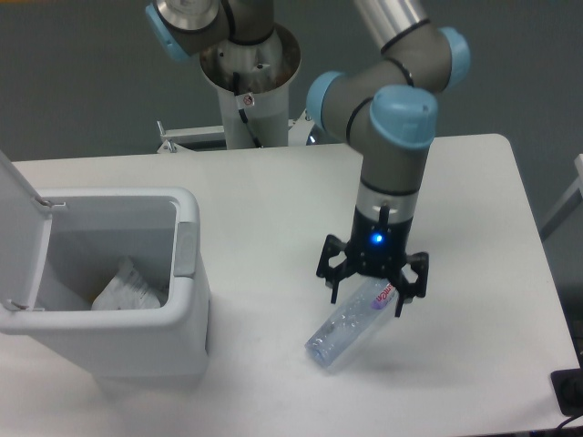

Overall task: Place the trash in the trash can
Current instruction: 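Move the open gripper over the pink-labeled water bottle and lower, then close the gripper on the bottle's end and lift it upright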

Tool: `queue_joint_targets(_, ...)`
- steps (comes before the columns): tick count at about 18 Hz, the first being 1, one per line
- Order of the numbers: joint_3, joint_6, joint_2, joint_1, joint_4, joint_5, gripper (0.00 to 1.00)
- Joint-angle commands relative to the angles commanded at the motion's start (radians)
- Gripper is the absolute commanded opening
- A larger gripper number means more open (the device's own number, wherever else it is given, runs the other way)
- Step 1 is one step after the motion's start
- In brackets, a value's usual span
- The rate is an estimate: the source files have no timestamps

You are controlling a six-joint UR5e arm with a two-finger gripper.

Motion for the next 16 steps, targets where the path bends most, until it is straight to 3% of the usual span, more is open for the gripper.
queue_joint_targets(4,0.018,0.109,-0.084,-0.057,0.003,0.106,1.00)
queue_joint_targets(12,-0.026,0.287,-0.100,-0.078,-0.005,0.132,1.00)
queue_joint_targets(16,-0.015,0.316,-0.153,-0.107,-0.002,0.175,1.00)
